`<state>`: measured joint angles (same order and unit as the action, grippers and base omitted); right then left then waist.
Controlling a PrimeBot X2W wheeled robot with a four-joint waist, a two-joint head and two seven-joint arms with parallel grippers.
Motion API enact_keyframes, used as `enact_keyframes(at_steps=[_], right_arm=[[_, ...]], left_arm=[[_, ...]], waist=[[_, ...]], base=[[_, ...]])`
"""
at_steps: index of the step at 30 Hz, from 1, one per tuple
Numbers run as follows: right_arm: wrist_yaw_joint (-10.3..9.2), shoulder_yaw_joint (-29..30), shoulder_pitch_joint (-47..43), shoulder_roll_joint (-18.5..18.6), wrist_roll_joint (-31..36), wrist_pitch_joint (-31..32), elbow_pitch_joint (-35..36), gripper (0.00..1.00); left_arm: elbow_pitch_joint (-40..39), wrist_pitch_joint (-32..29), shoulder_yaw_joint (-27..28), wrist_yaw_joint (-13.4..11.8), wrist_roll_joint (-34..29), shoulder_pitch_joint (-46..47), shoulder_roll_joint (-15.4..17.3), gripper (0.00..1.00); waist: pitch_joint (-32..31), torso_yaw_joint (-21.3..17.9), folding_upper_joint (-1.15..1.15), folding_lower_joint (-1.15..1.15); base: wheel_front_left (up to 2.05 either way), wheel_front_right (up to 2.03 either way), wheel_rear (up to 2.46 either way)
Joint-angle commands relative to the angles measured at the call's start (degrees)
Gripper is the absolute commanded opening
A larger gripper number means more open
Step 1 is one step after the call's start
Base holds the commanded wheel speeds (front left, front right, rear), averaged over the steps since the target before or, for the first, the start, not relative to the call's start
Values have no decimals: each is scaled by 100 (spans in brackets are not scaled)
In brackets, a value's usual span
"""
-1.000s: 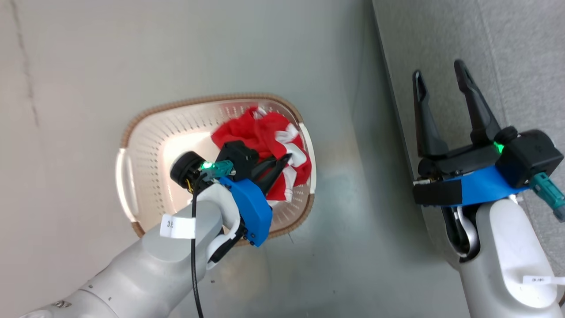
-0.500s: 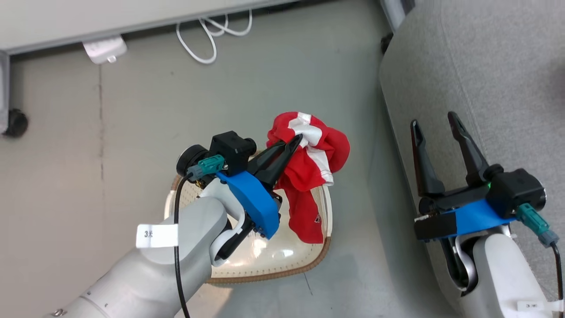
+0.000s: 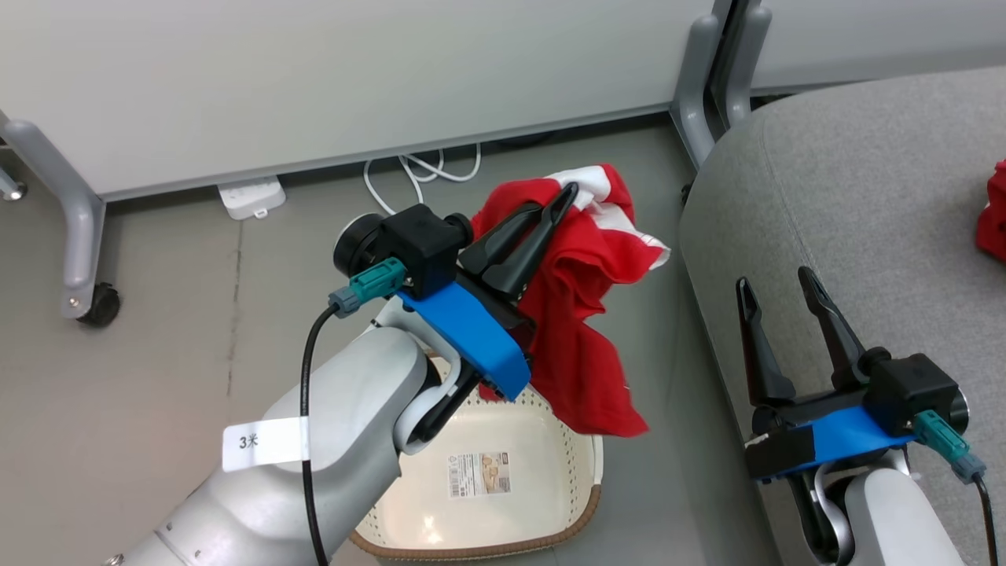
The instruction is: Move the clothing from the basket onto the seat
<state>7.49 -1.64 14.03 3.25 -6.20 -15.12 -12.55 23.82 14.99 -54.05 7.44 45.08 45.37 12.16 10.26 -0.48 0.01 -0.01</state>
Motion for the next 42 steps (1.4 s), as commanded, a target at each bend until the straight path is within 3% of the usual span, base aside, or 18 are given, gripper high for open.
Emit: enact_keyframes(at_steps=[1,8,23,42], right_arm=[[1,16,-144,19,-20,-4,-23,100],[1,38,-336,3,-40,-4,-59,100],[1,-74,-514,-22,-60,-4,-85,100],[1,-1240,-190,125,-181,-4,-226,100]], left_arm=[[-94,28,105,6,-104,41,-61,0],[-345,28,296,6,-183,121,-233,0],[-360,27,271,-37,-215,26,-174,0],[-387,24,183,-100,-307,173,-253,0]], waist=[[-176,62,-1,1],[-490,136,-1,1],[-786,177,-1,1],[-701,269,-1,1]], base=[[0,0,0],[0,0,0],[0,0,0],[0,0,0]])
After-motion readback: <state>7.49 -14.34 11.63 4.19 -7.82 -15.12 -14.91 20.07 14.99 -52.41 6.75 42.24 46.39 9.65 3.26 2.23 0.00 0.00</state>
